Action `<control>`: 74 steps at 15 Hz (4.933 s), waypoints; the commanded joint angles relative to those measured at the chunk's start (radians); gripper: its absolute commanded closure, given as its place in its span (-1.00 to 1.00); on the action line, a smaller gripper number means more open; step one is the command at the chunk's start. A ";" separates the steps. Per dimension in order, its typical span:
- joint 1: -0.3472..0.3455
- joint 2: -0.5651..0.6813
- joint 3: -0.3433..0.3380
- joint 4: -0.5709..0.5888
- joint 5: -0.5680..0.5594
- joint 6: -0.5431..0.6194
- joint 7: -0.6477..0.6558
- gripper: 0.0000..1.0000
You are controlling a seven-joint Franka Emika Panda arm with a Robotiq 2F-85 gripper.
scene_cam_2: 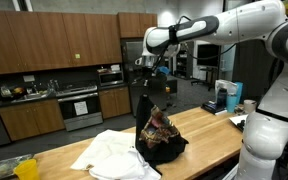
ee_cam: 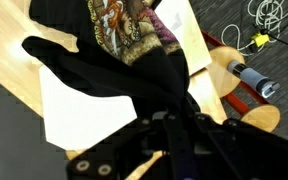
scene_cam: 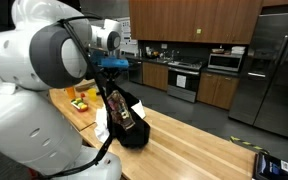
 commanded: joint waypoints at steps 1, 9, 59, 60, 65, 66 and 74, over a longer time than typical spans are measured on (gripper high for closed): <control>0.054 0.135 0.089 0.107 0.047 0.056 0.102 0.96; 0.075 0.379 0.192 0.222 -0.028 0.197 0.241 0.96; -0.010 0.369 0.079 0.040 -0.347 0.054 0.504 -1.00; -0.010 0.369 0.079 0.039 -0.347 0.054 0.504 -1.00; -0.011 0.369 0.078 0.037 -0.347 0.054 0.504 -1.00; -0.011 0.369 0.078 0.037 -0.347 0.054 0.504 -1.00; 0.006 0.533 0.137 0.052 -0.113 0.219 0.390 -1.00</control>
